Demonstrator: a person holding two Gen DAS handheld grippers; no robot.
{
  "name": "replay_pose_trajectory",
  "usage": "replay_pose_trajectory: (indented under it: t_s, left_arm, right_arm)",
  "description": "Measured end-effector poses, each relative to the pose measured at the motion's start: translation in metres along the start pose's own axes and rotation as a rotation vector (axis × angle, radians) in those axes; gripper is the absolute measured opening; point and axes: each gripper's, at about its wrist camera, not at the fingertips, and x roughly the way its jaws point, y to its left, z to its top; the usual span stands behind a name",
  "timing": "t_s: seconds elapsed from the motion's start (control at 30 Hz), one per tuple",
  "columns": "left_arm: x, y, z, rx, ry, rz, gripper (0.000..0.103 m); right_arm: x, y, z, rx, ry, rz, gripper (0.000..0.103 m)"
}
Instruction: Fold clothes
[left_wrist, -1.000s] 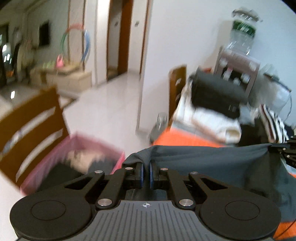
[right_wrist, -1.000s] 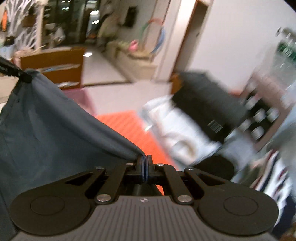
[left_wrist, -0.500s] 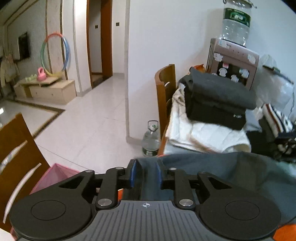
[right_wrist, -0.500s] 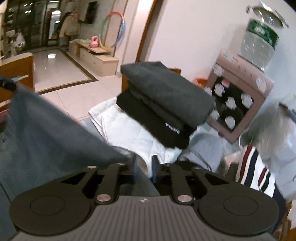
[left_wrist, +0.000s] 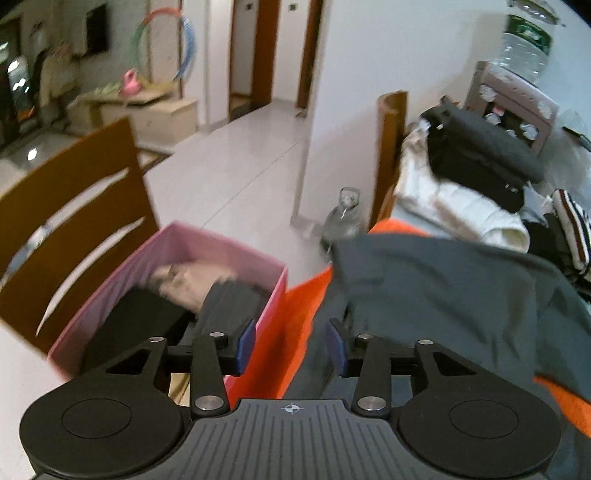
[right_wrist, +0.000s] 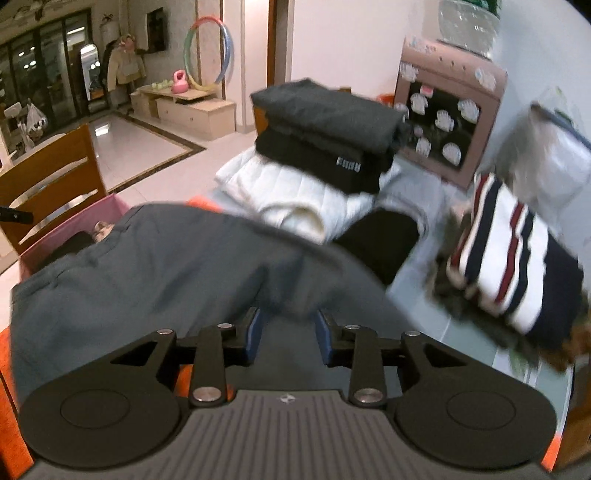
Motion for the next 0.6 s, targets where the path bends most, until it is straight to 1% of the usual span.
replay_pose_trajectory:
  t_s: [0.13, 0.27, 0.37, 0.43, 0.47, 0.5, 0.6]
  left_arm:
    - [-0.007, 0.020, -0.031, -0.039, 0.046, -0.010, 0.048]
    - [-0.005, 0.030, -0.050, -0.027, 0.084, -0.041, 0.048]
    - [0.003, 0.032, -0.057, 0.009, 0.102, -0.101, 0.049]
    - [0.009, 0.032, -0.060, 0.042, 0.109, -0.145, 0.053]
    - [0.012, 0.032, -0.061, 0.059, 0.113, -0.168, 0.055]
    - [0.015, 0.031, -0.062, 0.076, 0.116, -0.190, 0.059]
    - [0.024, 0.031, -0.065, 0.126, 0.126, -0.258, 0.059]
  right_arm:
    - [-0.017, 0.020, -0.038, 0.041, 0.036, 0.026, 0.037]
    - [-0.030, 0.043, -0.075, 0.079, 0.072, 0.052, 0.037]
    - [-0.039, 0.060, -0.102, 0.108, 0.099, 0.072, 0.037]
    - [-0.045, 0.072, -0.120, 0.127, 0.117, 0.085, 0.041]
    - [-0.047, 0.079, -0.129, 0.133, 0.127, 0.092, 0.041]
    - [-0.046, 0.089, -0.136, 0.130, 0.141, 0.104, 0.041]
    - [-0.042, 0.123, -0.157, 0.122, 0.171, 0.144, 0.042]
